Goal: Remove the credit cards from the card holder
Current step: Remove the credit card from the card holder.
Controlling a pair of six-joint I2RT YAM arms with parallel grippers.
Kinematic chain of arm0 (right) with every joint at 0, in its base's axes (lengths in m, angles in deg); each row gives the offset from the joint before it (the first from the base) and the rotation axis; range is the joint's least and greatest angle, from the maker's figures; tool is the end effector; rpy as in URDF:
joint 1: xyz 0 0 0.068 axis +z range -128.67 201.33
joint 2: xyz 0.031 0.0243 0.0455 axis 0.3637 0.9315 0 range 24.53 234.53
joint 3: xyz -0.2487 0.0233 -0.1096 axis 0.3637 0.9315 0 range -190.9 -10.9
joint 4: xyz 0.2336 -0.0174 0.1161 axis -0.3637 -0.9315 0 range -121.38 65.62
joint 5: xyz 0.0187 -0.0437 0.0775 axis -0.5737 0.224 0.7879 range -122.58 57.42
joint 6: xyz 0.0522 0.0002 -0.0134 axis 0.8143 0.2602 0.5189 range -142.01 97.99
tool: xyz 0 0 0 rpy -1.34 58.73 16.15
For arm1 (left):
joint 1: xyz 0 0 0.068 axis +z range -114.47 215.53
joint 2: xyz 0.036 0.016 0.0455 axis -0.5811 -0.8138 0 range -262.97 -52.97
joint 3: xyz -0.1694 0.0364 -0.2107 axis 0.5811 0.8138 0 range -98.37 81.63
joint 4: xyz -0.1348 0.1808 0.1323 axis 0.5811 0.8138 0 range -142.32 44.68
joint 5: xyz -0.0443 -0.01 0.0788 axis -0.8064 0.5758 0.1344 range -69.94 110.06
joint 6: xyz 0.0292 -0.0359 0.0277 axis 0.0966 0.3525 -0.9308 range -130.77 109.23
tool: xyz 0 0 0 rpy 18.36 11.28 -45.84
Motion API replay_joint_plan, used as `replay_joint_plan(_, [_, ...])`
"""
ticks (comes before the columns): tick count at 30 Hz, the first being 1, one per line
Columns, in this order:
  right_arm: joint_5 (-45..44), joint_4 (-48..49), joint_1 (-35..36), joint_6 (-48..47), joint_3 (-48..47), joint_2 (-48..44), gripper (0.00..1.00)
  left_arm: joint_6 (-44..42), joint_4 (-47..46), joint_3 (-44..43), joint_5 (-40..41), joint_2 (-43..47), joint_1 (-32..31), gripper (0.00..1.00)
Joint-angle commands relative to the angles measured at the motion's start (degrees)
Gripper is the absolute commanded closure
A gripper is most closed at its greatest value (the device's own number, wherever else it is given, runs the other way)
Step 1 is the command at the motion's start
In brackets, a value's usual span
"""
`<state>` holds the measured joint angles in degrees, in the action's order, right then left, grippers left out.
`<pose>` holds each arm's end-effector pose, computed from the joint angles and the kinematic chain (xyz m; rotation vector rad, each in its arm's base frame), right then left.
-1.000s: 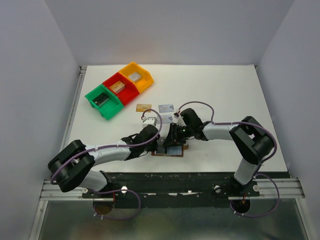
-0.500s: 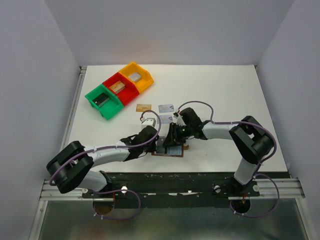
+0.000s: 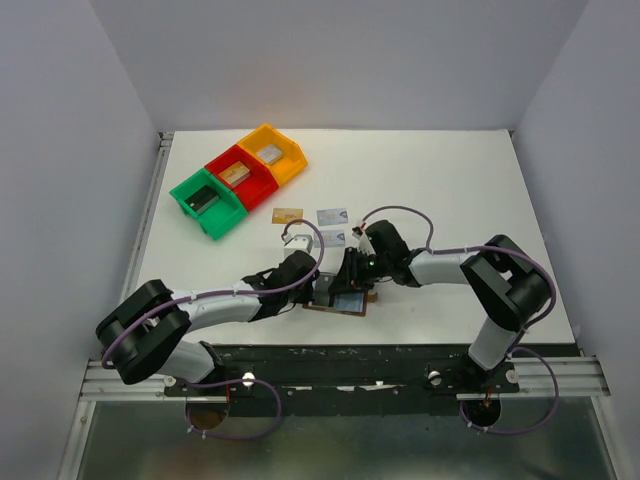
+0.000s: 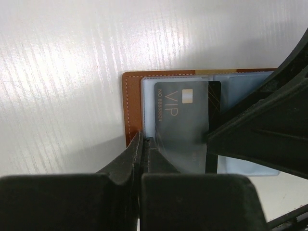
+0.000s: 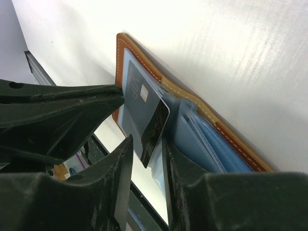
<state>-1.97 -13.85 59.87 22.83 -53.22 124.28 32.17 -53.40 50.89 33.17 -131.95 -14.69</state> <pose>0.2380 0.2128 0.1232 -0.1404 2.6617 1.2376 0.1671 -0.1881 0.1502 0.0449 2.4251 -0.4991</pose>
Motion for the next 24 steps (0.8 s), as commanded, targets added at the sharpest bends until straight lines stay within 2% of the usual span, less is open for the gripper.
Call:
replay_joint_plan(1, [-3.5,2.4,-0.2,0.9,2.5,-0.7,0.64,0.1,2.8,1.6,-1.3,-1.8,-0.1,1.0])
replay_joint_plan(7, [-4.1,5.2,-0.7,2.4,3.8,-1.7,0.72,0.2,2.4,2.1,-1.4,-1.4,-0.1,1.0])
replay_joint_plan(18, [-4.3,6.6,-0.8,3.3,4.0,-2.7,1.0,0.3,2.0,2.8,-1.5,-1.0,-0.1,1.0])
replay_joint_plan(24, [-4.2,7.1,-2.2,3.7,5.0,-4.1,1.0,0.7,2.0,3.1,-1.3,-0.8,-0.1,1.0])
